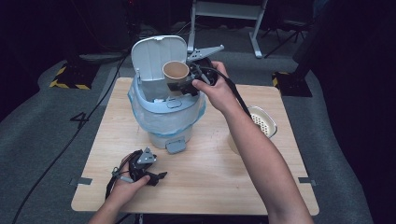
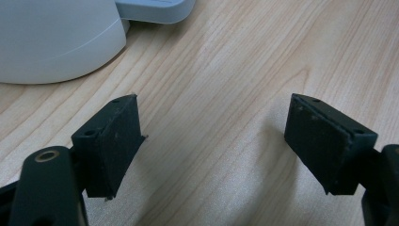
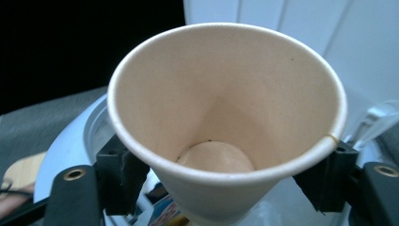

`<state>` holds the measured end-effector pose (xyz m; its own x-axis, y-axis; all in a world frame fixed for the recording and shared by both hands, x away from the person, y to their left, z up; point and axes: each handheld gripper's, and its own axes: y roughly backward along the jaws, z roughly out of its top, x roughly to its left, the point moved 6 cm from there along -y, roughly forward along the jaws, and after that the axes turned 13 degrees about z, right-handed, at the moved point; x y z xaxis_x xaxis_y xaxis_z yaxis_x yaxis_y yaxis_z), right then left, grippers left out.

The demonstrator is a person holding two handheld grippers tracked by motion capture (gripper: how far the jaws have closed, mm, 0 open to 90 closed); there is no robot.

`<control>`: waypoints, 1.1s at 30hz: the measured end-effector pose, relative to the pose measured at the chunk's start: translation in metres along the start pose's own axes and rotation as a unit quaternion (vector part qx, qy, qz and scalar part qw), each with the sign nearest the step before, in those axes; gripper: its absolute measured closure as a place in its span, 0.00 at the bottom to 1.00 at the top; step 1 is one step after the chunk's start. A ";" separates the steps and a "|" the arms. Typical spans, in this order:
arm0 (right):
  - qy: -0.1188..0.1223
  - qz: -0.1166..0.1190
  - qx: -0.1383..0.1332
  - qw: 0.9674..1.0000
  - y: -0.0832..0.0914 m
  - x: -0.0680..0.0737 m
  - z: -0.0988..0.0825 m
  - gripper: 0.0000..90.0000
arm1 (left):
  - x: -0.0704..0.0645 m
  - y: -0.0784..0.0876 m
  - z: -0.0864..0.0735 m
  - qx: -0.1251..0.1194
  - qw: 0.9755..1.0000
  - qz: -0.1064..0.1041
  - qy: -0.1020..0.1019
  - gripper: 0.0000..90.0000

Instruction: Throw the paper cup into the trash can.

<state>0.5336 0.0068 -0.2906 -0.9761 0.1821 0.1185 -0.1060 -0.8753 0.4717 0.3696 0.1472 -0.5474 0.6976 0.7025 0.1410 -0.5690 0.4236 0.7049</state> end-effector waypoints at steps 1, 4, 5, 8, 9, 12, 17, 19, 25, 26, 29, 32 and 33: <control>0.004 0.000 0.006 1.000 -0.001 0.000 -0.001 0.25 | 0.000 0.000 0.000 0.000 1.000 0.000 0.000 0.22; 0.034 -0.013 -0.008 0.999 -0.004 0.003 -0.001 0.19 | 0.000 0.000 0.000 0.000 1.000 0.000 0.000 0.22; 0.037 -0.019 -0.042 0.998 -0.002 0.005 0.002 0.18 | 0.000 0.000 0.000 0.000 1.000 0.000 0.000 0.22; 0.041 -0.027 -0.056 0.997 0.001 0.005 0.004 0.17 | 0.000 0.000 0.000 0.000 1.000 0.000 0.000 0.22; 0.042 -0.031 -0.062 0.997 0.002 0.005 0.005 0.18 | 0.000 0.000 0.000 0.000 1.000 0.000 0.000 0.22; 0.041 -0.051 -0.087 0.994 0.008 0.004 0.010 0.18 | 0.000 0.000 0.000 0.000 1.000 0.000 0.000 0.22; 0.046 -0.080 -0.089 0.992 0.018 0.001 0.012 0.18 | 0.000 0.000 0.000 0.000 1.000 -0.001 0.001 0.22; 0.042 -0.078 -0.079 0.993 0.023 0.003 0.009 0.18 | 0.000 0.000 0.000 0.000 1.000 -0.001 0.001 0.22; 0.040 -0.082 -0.040 0.995 0.048 0.005 -0.005 0.41 | 0.000 0.000 0.000 0.000 1.000 0.000 0.001 0.21; 0.040 -0.086 -0.028 0.995 0.052 0.003 -0.008 0.46 | 0.000 0.000 0.000 0.000 1.000 0.000 0.000 0.21; 0.050 -0.083 0.011 0.995 0.057 0.002 -0.014 0.62 | 0.000 0.000 0.000 0.000 1.000 0.000 0.000 0.21; 0.060 -0.083 0.045 0.994 0.054 0.002 -0.019 0.73 | 0.000 0.000 0.000 0.000 1.000 0.000 0.001 0.21; 0.060 -0.085 0.053 0.993 0.051 0.002 -0.020 0.74 | 0.000 0.000 0.000 0.000 1.000 0.000 0.000 0.21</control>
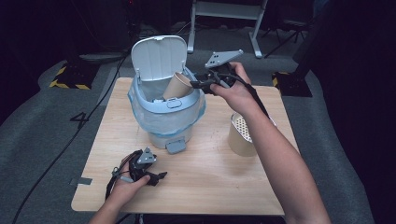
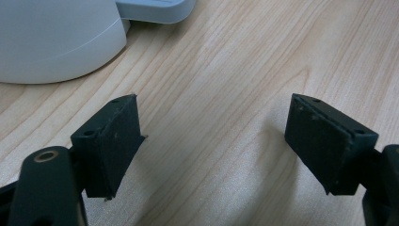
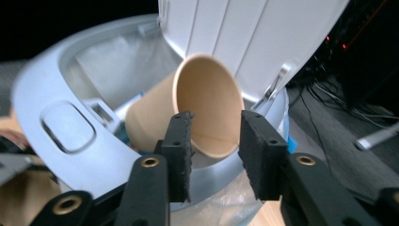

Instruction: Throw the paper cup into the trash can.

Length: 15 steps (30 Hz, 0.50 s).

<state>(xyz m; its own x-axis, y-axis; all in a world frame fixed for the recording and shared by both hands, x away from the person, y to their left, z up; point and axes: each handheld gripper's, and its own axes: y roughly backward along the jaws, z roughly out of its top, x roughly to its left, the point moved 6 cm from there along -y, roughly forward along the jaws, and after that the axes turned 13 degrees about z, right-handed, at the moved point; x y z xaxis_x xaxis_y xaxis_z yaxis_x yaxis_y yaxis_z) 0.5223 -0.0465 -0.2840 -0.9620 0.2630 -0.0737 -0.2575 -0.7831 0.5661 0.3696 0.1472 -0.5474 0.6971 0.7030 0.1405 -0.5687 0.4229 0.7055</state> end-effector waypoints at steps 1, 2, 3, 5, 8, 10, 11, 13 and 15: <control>0.001 0.000 0.010 1.000 -0.005 0.001 -0.001 0.75 | 0.000 0.000 0.000 0.000 1.000 0.000 0.000 0.21; 0.000 0.002 0.013 1.000 -0.009 0.002 -0.001 0.75 | 0.000 0.000 0.000 0.000 1.000 0.000 0.000 0.21; 0.000 0.005 0.013 1.000 -0.014 0.004 0.000 0.75 | 0.000 0.000 0.000 0.000 1.000 0.000 0.000 0.21; 0.008 0.008 0.012 1.000 -0.025 0.009 0.003 0.74 | 0.000 0.000 0.000 0.000 1.000 0.000 0.000 0.21; 0.016 0.017 -0.010 1.000 -0.036 0.019 0.011 0.70 | -0.001 0.000 0.000 0.001 1.000 -0.002 0.003 0.21; 0.023 -0.003 -0.013 1.000 -0.037 0.020 0.014 0.65 | -0.001 0.000 0.000 0.001 1.000 -0.003 0.003 0.21; 0.024 -0.012 -0.021 0.999 -0.036 0.020 0.016 0.63 | -0.001 0.000 0.000 0.001 1.000 -0.003 0.003 0.21; 0.023 -0.033 -0.037 0.998 -0.030 0.016 0.019 0.59 | -0.001 0.000 0.000 0.001 1.000 -0.002 0.003 0.21; 0.026 -0.069 -0.039 0.996 -0.018 0.009 0.019 0.57 | -0.001 0.000 0.000 0.001 1.000 -0.002 0.003 0.21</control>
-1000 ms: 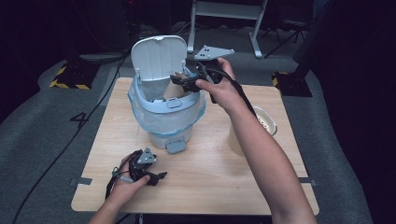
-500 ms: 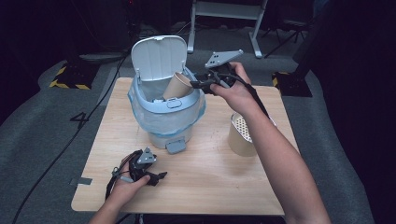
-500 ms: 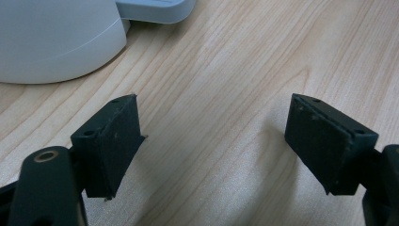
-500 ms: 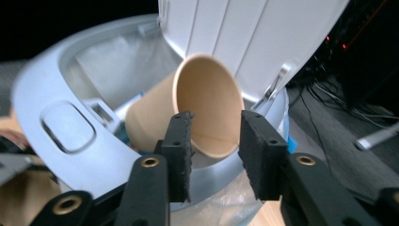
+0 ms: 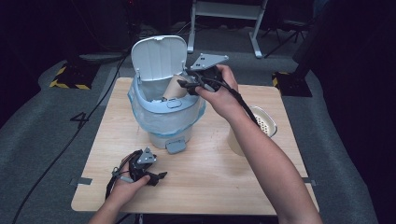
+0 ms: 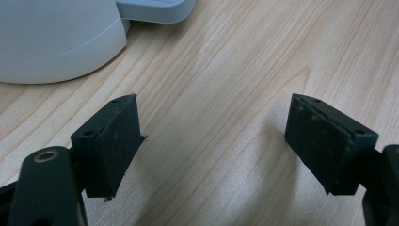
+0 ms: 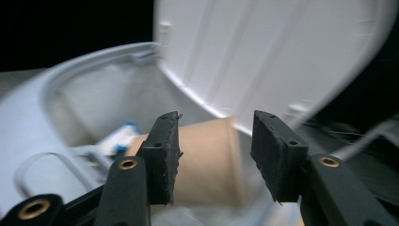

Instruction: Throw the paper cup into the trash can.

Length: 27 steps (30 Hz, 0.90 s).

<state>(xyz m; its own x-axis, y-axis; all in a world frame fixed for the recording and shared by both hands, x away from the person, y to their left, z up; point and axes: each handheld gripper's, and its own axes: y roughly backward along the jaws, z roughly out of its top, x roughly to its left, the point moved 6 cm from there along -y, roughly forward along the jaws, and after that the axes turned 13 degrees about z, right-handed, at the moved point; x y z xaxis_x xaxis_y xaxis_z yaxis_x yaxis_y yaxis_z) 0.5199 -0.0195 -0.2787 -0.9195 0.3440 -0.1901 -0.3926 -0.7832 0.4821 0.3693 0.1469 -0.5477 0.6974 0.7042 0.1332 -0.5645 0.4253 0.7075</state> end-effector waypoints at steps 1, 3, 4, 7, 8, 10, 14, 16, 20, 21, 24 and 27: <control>-0.003 -0.005 -0.003 1.000 0.004 -0.003 0.000 0.56 | 0.000 0.000 0.000 0.000 1.000 0.000 0.000 0.21; -0.006 -0.008 -0.008 1.000 0.011 -0.006 -0.001 0.55 | -0.001 0.000 0.000 0.001 1.000 -0.003 0.001 0.21; -0.007 -0.010 -0.010 1.000 0.015 -0.008 -0.002 0.54 | -0.001 0.000 0.000 0.001 1.000 -0.003 0.001 0.21; -0.010 -0.009 -0.014 1.000 0.031 -0.011 -0.006 0.54 | 0.000 0.000 0.000 0.001 1.000 -0.002 0.001 0.21; -0.012 -0.005 -0.013 1.000 0.039 -0.011 -0.010 0.55 | 0.000 0.000 0.000 0.001 1.000 0.000 0.000 0.21; -0.018 0.008 -0.013 1.000 0.050 -0.009 -0.015 0.55 | 0.001 0.000 0.000 0.000 1.000 0.003 -0.001 0.21; -0.036 0.031 -0.011 0.999 0.078 -0.007 -0.028 0.52 | 0.004 0.001 -0.001 0.000 1.000 0.004 0.001 0.21; -0.046 0.038 -0.010 0.998 0.093 -0.008 -0.036 0.50 | 0.007 0.002 -0.003 0.000 1.000 0.006 0.002 0.21; -0.064 0.047 -0.007 0.997 0.121 -0.008 -0.053 0.49 | 0.013 0.007 -0.009 0.001 1.000 0.010 0.003 0.21; -0.068 0.048 -0.009 0.996 0.126 -0.009 -0.056 0.48 | 0.015 0.008 -0.010 0.002 1.000 0.014 0.006 0.21; -0.089 0.049 -0.014 0.995 0.146 -0.012 -0.071 0.45 | 0.019 0.011 -0.015 0.003 1.000 0.021 0.013 0.21; -0.100 0.050 -0.011 0.994 0.158 -0.012 -0.085 0.43 | 0.021 0.013 -0.017 0.003 1.000 0.023 0.016 0.21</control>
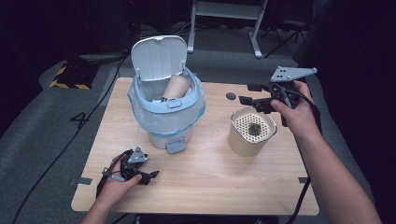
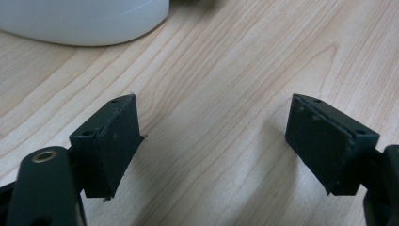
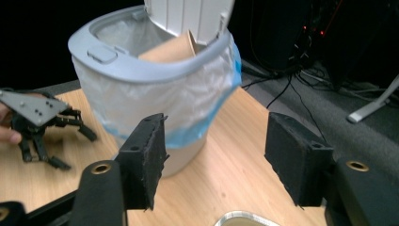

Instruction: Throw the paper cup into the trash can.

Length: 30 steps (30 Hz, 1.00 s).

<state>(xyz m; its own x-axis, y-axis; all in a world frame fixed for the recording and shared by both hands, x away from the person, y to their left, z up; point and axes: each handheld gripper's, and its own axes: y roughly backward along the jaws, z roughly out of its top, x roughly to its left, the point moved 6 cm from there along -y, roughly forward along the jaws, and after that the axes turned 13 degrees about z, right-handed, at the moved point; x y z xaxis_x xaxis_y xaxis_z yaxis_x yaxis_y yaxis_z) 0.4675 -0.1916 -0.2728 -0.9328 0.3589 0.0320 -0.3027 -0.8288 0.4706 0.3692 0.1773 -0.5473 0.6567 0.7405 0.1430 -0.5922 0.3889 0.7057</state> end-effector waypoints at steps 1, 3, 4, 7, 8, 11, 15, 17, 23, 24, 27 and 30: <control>-0.001 -0.003 0.002 1.000 0.005 -0.001 -0.006 0.42 | 0.001 0.000 -0.001 0.000 1.000 0.001 0.003 0.21; -0.005 -0.004 0.004 1.000 0.012 -0.002 -0.016 0.41 | 0.001 0.001 -0.001 0.000 1.000 0.001 0.002 0.21; -0.008 -0.004 0.007 1.000 0.015 -0.002 -0.020 0.41 | 0.002 0.001 -0.001 0.000 1.000 0.000 0.001 0.21; -0.011 -0.011 0.013 1.000 0.024 -0.002 -0.035 0.38 | 0.002 0.002 -0.002 -0.001 1.000 -0.002 -0.001 0.21; -0.009 -0.012 0.014 1.000 0.026 -0.001 -0.040 0.38 | 0.003 0.002 -0.003 -0.001 1.000 -0.003 -0.002 0.21; -0.002 -0.015 0.028 0.999 0.034 0.002 -0.057 0.35 | 0.004 0.003 -0.004 -0.002 1.000 -0.005 -0.004 0.21; 0.003 -0.015 0.049 0.999 0.039 0.008 -0.078 0.34 | 0.004 0.004 -0.005 -0.001 1.000 -0.006 -0.005 0.21; 0.002 -0.012 0.060 0.998 0.041 0.011 -0.090 0.33 | 0.005 0.004 -0.005 -0.002 1.000 -0.006 -0.005 0.21; -0.006 -0.014 0.077 0.997 0.049 0.021 -0.127 0.33 | 0.005 0.004 -0.005 -0.001 1.000 -0.003 -0.003 0.21; -0.009 -0.014 0.078 0.997 0.050 0.021 -0.133 0.33 | 0.004 0.004 -0.005 -0.001 1.000 -0.002 -0.003 0.21; -0.022 -0.017 0.083 0.996 0.052 0.022 -0.152 0.33 | 0.004 0.004 -0.005 0.000 1.000 0.000 0.000 0.21; -0.032 -0.031 0.088 0.995 0.054 0.022 -0.169 0.32 | 0.004 0.005 -0.006 -0.001 1.000 -0.001 0.000 0.21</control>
<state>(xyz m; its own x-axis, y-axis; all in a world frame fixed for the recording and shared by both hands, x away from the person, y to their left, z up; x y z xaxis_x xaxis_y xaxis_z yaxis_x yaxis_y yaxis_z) 0.3972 -0.3014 -0.3959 -0.8974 0.4381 0.0524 -0.3149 -0.7190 0.6196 0.3663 0.1850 -0.5474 0.6579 0.7396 0.1421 -0.5916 0.3908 0.7052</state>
